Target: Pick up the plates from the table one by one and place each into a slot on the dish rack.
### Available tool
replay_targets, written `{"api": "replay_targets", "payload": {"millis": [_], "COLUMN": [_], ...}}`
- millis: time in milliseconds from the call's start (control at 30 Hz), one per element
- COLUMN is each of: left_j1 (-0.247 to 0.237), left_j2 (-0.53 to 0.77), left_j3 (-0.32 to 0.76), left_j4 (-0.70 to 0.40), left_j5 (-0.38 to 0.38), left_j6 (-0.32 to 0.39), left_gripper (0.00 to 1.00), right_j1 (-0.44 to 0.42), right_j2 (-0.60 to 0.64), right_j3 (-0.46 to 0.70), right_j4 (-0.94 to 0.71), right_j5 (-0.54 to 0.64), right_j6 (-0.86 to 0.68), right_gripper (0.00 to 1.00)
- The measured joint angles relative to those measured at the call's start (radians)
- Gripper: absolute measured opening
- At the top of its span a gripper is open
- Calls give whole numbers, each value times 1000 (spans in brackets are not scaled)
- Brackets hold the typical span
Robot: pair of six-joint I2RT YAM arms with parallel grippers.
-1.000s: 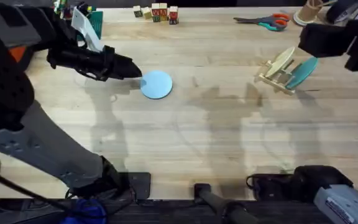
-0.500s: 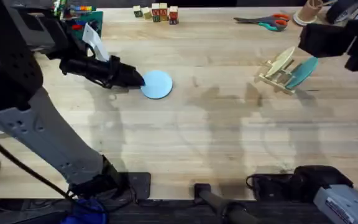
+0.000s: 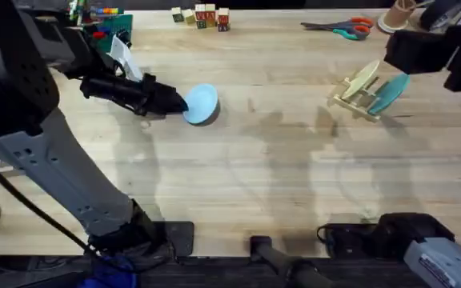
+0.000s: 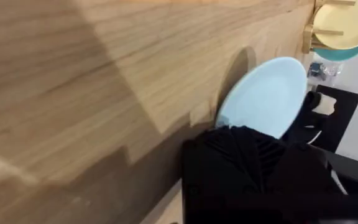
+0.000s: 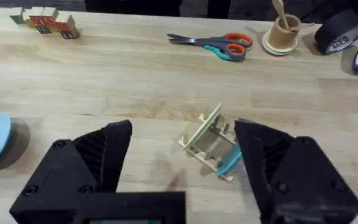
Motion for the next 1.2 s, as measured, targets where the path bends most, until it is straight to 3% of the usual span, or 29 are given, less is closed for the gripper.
{"api": "replay_targets", "payload": {"millis": [467,800,1033,1200], "left_j1": [0,0,0,0], "left_j2": [0,0,0,0], "left_j3": [0,0,0,0], "left_j4": [4,8,8,8], "left_j5": [0,1,1,0], "left_j6": [0,0,0,-1], "left_gripper": [40,40,41,41], "right_j1": [-1,-1,-1,-1], "right_j2": [0,-30,-228,-456], "right_j3": [0,1,-68,-283], "right_j4": [-7,-179,-108,102], "right_j5": [-46,-139,-156,-228], "right_j6": [5,5,-10,-4], "right_gripper": [994,994,994,993]}}
